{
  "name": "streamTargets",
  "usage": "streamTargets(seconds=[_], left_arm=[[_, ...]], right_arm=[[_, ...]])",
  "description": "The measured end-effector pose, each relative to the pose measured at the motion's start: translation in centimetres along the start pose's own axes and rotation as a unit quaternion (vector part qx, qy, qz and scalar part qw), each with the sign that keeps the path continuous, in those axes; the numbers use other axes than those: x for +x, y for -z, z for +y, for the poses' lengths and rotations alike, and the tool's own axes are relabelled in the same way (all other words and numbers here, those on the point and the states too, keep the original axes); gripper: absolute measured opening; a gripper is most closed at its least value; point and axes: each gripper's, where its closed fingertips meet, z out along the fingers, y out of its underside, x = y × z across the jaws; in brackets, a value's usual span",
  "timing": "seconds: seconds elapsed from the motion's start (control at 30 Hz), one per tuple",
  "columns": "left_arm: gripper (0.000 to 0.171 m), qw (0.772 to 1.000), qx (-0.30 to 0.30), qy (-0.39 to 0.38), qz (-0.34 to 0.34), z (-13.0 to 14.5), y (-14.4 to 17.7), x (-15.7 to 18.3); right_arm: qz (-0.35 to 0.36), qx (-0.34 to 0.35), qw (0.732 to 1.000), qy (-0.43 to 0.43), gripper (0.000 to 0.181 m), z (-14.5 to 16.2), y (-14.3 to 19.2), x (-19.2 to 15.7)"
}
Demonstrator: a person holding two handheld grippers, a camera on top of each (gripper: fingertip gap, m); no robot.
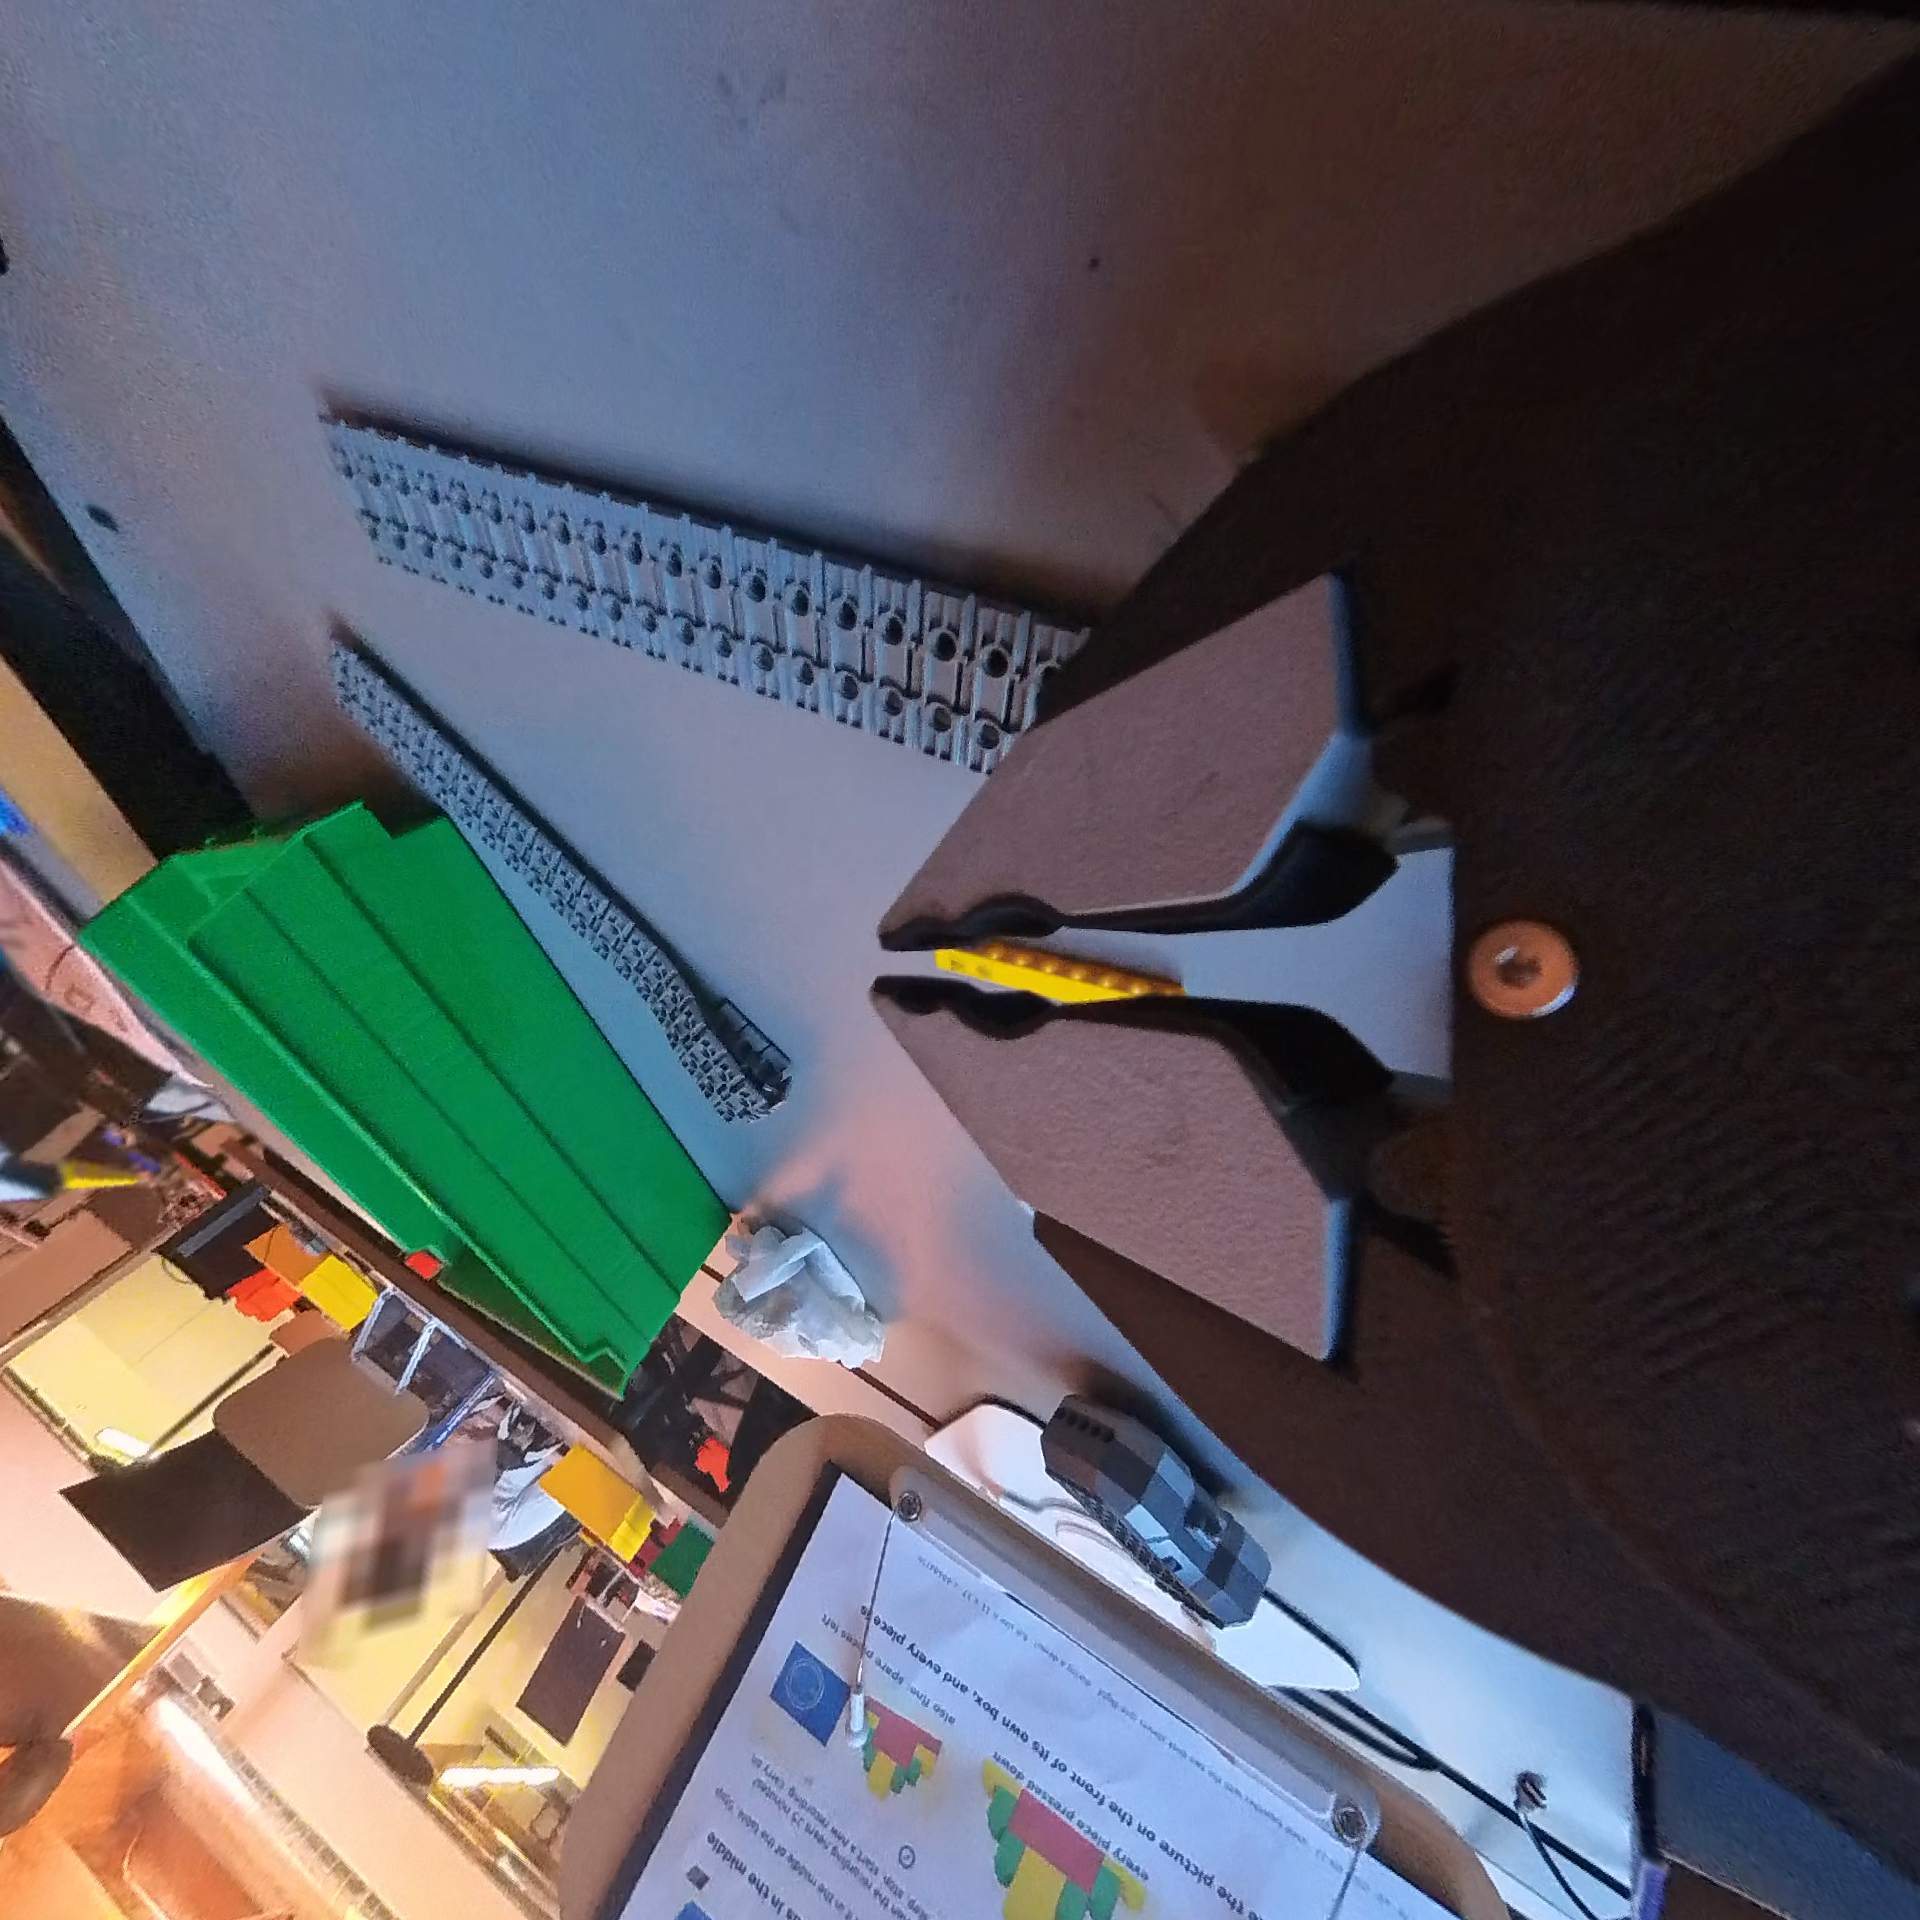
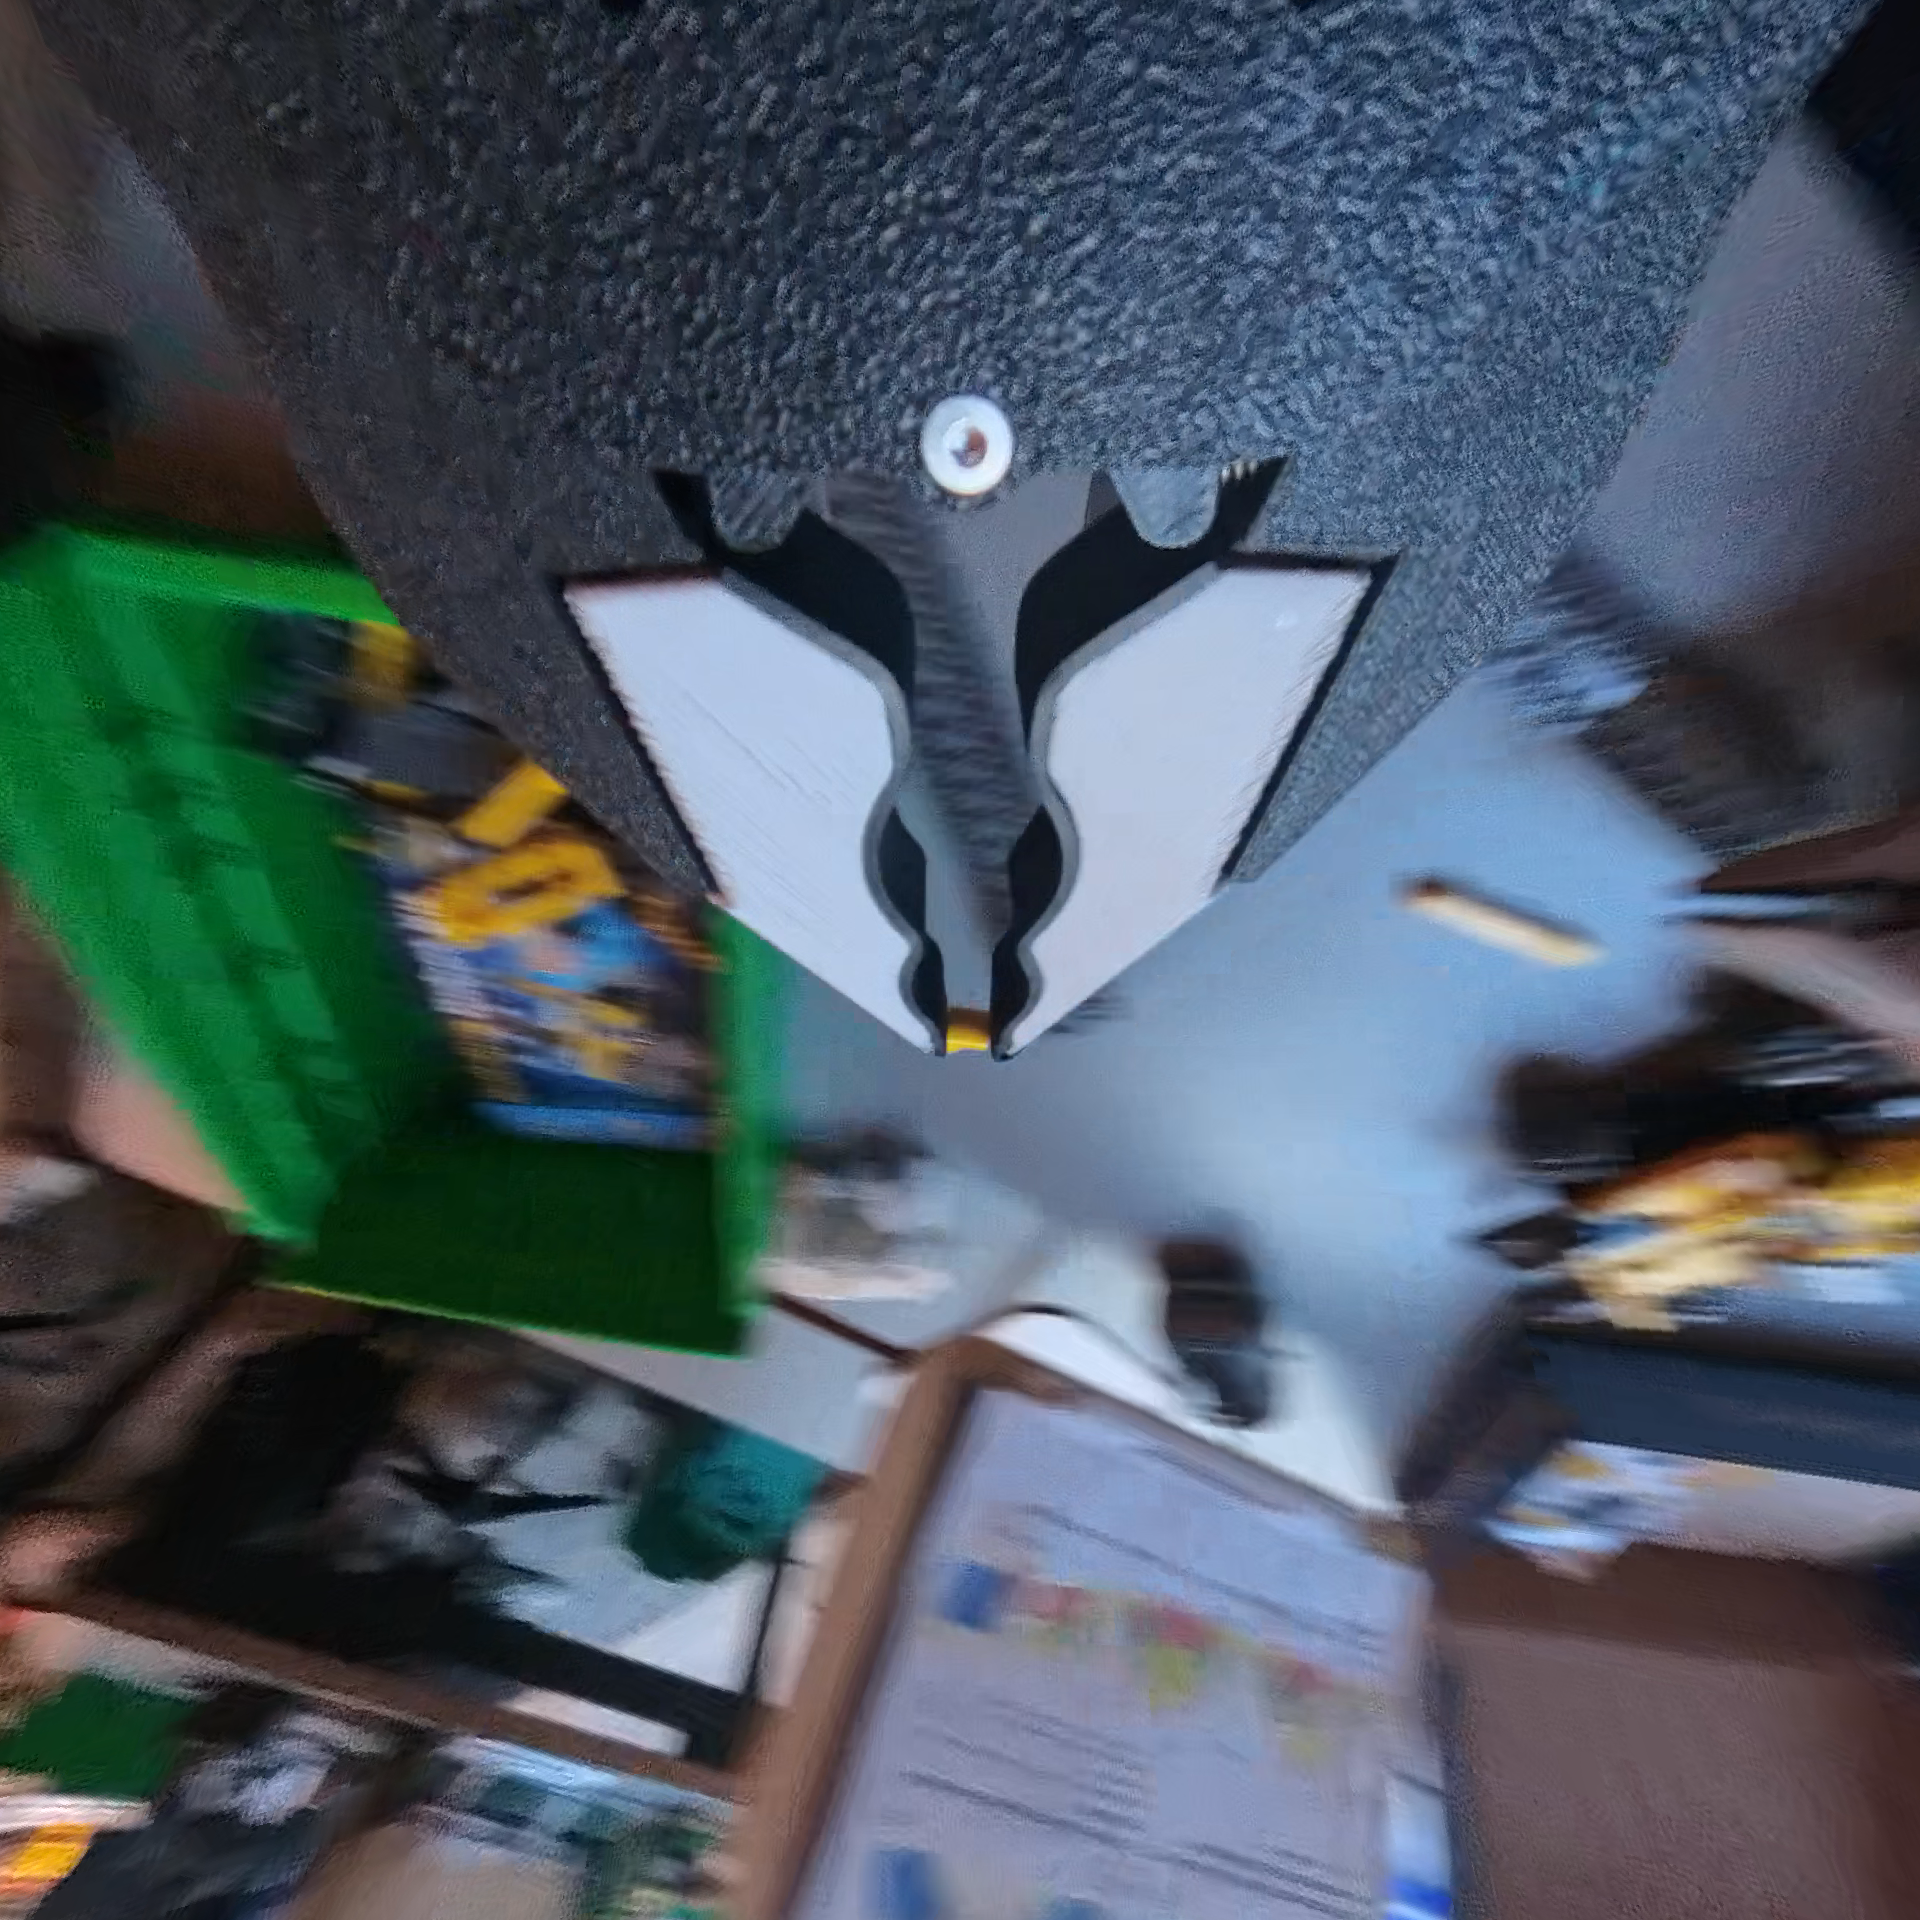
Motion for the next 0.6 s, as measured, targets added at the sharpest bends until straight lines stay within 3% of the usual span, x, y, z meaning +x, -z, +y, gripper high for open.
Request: streamTargets(seconds=[0.07, 0.13, 0.2, 0.3, 0.4, 0.5, 0.6], left_arm=[[0.002, 1.0, -0.003, -0.003, 0.001, 0.1, -0.1, 0.1], [0.002, 1.0, -0.001, 0.001, -0.001, 0.0, 0.0, 0.0], [0.001, 1.0, 0.003, 0.007, -0.004, 0.0, 0.1, -0.3], [0.001, 1.0, 0.005, 0.013, -0.008, -0.1, 0.2, -0.5], [0.001, 1.0, 0.006, 0.023, -0.014, 0.0, 0.2, -0.8], [0.001, 0.999, 0.016, 0.045, -0.023, -0.2, 0.6, -1.5], [0.004, 0.997, 0.021, 0.066, -0.022, -0.2, 0.9, -1.8]], right_arm=[[0.047, -0.059, 0.997, 0.002, 0.005, 1.4, -0.9, 6.0], [0.059, -0.125, 0.99, -0.011, 0.005, 4.0, -2.1, 9.6], [0.069, -0.145, 0.987, -0.021, 0.011, 5.3, -2.6, 11.2], [0.071, -0.13, 0.988, -0.032, 0.016, 5.4, -2.3, 11.0], [0.032, -0.072, 0.996, -0.04, 0.018, 3.6, -1.6, 7.1], [-0.083, -0.036, 0.996, 0.012, 0.014, 2.5, -1.7, -1.5], [-0.198, -0.067, 0.976, 0.053, 0.015, 4.6, -3.3, -10.0]])
